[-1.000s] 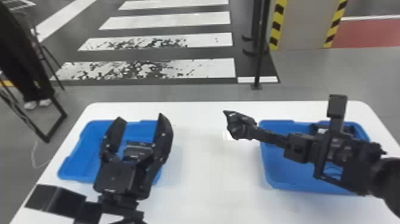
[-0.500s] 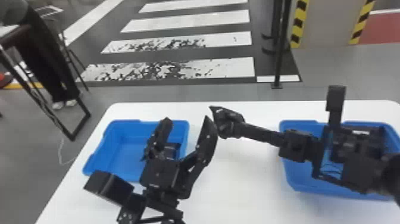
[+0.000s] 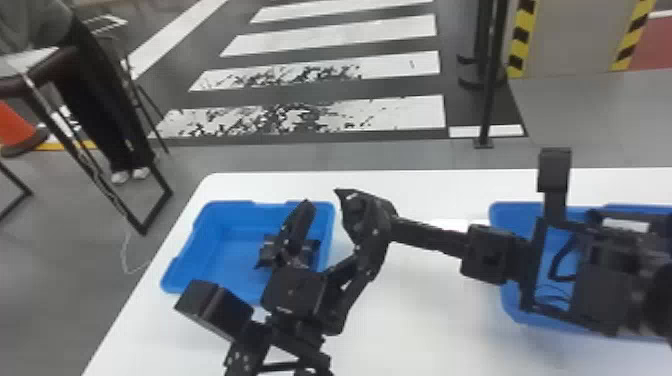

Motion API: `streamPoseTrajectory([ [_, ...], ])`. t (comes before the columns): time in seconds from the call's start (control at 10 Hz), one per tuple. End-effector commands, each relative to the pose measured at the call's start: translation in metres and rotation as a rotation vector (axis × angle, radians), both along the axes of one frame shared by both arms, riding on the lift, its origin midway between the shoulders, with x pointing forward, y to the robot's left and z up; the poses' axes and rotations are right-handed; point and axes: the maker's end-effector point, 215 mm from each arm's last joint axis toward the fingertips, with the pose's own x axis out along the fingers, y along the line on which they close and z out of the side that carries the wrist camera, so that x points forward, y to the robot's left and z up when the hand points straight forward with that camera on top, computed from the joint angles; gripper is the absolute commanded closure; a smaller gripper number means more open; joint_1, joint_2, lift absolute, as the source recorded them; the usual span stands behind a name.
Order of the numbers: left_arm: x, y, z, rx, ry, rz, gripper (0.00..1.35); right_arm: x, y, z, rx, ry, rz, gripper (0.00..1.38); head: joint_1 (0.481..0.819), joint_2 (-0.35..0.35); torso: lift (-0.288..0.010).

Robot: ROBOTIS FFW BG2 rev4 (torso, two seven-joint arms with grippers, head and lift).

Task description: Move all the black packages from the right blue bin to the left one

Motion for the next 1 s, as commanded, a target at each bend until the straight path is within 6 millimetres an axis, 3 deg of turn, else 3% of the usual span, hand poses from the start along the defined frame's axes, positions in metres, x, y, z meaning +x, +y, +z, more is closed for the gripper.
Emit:
streamPoseTrajectory([
  [0.0,0.000,0.000,-0.003,0.004,0.009,0.000,0.18,-0.004,0.003,0.001,0.008,0.006,0.011,1.14,0.695,0.265,-0.132],
  [0.1,0.001,-0.001,-0.005,0.006,0.016,-0.003,0.28,-0.006,0.005,0.005,0.012,-0.002,0.018,1.14,0.695,0.273,-0.132],
  [0.2,0.002,0.001,-0.009,0.014,0.028,0.002,0.53,-0.009,0.006,0.007,0.015,-0.005,0.023,1.14,0.695,0.275,-0.132],
  [0.3,0.003,-0.001,-0.020,0.020,0.068,-0.005,1.09,-0.008,0.006,0.008,0.023,-0.004,0.022,1.14,0.695,0.278,-0.132],
  [0.4,0.003,-0.001,-0.025,0.024,0.087,-0.003,1.21,-0.008,0.006,0.009,0.024,-0.006,0.021,1.14,0.695,0.279,-0.132],
  [0.9,0.002,0.011,-0.012,0.030,0.042,0.030,1.21,-0.012,0.007,0.003,0.042,0.017,0.021,1.12,0.695,0.285,-0.132],
])
